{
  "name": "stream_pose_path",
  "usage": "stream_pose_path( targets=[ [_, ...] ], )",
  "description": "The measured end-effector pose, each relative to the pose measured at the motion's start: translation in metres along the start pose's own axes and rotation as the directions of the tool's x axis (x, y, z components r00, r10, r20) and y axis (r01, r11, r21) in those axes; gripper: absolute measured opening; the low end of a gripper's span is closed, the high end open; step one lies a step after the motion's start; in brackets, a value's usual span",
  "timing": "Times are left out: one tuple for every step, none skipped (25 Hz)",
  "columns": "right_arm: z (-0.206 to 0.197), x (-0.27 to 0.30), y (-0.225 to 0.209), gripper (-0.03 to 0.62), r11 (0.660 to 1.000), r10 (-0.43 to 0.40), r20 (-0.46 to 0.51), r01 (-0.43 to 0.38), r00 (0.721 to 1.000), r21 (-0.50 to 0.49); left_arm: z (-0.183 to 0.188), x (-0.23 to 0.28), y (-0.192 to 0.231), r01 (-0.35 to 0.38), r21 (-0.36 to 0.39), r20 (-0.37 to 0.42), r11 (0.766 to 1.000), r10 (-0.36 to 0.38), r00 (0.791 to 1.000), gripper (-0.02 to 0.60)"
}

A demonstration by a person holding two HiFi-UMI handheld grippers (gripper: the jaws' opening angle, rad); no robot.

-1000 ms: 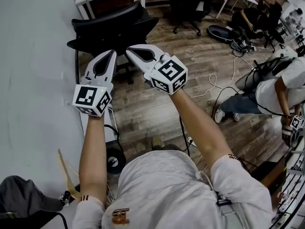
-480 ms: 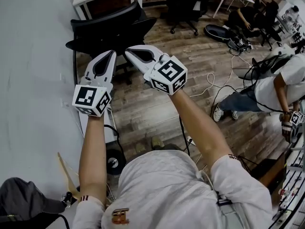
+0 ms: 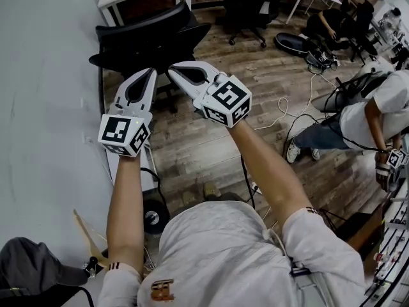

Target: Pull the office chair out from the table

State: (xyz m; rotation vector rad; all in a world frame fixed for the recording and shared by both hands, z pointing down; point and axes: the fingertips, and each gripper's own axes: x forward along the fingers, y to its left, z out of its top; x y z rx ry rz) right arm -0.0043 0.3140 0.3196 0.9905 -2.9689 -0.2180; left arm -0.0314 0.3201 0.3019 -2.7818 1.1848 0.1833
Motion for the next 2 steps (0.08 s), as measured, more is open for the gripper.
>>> stream_pose_path(
  targets=[
    [0.0003,-0.0006,0.0004,0.000,1.000,0.000,0.000,0.000,1.000,0.000,0.0005,-0.0003,-0.0007,0.000,0.001,0.000,1.000,0.000,1.000,0.000],
    [0.0007,-0.0013,0.0008,0.000,1.000,0.000,0.000,0.000,1.000,0.000,0.0011,-0.0006,-0.0014,0.000,0.001,0.000,1.000,0.000,1.000,0.000]
  ],
)
